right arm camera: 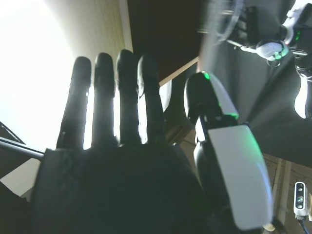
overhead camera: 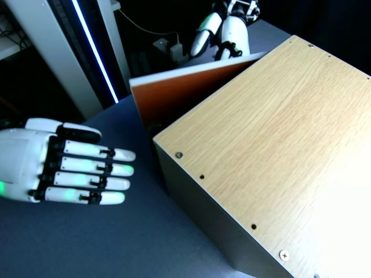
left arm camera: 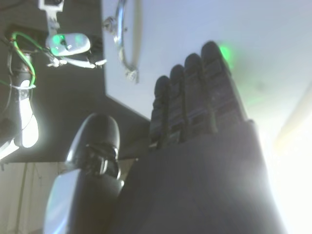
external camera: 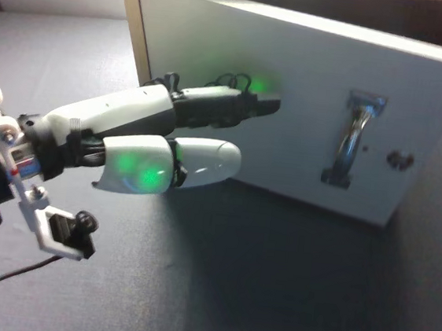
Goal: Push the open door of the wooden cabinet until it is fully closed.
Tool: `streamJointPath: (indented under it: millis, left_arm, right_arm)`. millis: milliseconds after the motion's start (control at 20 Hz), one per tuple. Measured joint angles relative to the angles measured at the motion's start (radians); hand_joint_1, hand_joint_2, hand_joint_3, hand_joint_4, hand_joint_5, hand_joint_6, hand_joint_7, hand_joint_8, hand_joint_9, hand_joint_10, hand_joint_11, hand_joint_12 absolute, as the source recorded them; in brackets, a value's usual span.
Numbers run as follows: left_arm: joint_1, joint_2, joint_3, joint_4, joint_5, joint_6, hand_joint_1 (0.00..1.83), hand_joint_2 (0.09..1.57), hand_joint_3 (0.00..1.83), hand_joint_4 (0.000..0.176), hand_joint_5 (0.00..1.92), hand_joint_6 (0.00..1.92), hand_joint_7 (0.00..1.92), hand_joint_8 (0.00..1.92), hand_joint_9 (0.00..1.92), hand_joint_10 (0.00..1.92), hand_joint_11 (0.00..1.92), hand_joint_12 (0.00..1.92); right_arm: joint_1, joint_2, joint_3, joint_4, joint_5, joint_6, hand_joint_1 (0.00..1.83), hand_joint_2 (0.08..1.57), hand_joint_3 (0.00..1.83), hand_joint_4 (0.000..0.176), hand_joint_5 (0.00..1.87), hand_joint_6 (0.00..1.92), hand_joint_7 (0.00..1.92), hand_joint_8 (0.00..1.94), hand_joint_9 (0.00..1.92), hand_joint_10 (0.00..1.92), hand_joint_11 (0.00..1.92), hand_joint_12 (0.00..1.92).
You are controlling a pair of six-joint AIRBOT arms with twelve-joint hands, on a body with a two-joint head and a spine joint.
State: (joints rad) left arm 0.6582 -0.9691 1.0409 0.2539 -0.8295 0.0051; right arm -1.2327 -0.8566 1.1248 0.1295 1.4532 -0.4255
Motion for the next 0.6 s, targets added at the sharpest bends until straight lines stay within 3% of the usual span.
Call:
streamJointPath:
  millis: [200,300,400,600]
  left_arm:
    - [-0.021,-0.014,0.01,-0.017,0.015,0.0,0.14,1.47,0.0,0.0,0.17,0.01,0.19,0.01,0.23,0.0,0.26,0.07]
    - [-0.034,-0.026,0.024,-0.039,0.007,0.0,0.23,1.44,0.0,0.0,0.18,0.01,0.18,0.0,0.22,0.0,0.31,0.11]
    - [-0.047,-0.033,0.032,-0.053,0.005,0.0,0.35,1.42,0.0,0.0,0.18,0.0,0.18,0.0,0.22,0.0,0.23,0.21]
    - [-0.046,-0.03,0.026,-0.069,-0.01,0.001,0.17,1.44,0.0,0.0,0.19,0.0,0.21,0.0,0.25,0.0,0.22,0.22]
  right_arm:
    - [0.0,0.0,0.0,-0.001,0.0,0.0,0.46,1.38,0.0,0.0,0.47,0.0,0.45,0.0,0.33,0.0,0.09,0.41]
    - [0.0,0.0,0.0,0.001,0.0,0.0,0.46,1.38,0.0,0.0,0.47,0.0,0.45,0.0,0.33,0.0,0.09,0.4]
    - [0.0,0.0,0.001,0.0,0.001,0.0,0.46,1.38,0.0,0.0,0.47,0.0,0.45,0.0,0.33,0.0,0.1,0.4]
    - [0.0,-0.001,0.001,0.0,0.001,0.0,0.47,1.4,0.0,0.0,0.48,0.0,0.44,0.0,0.36,0.01,0.15,0.41]
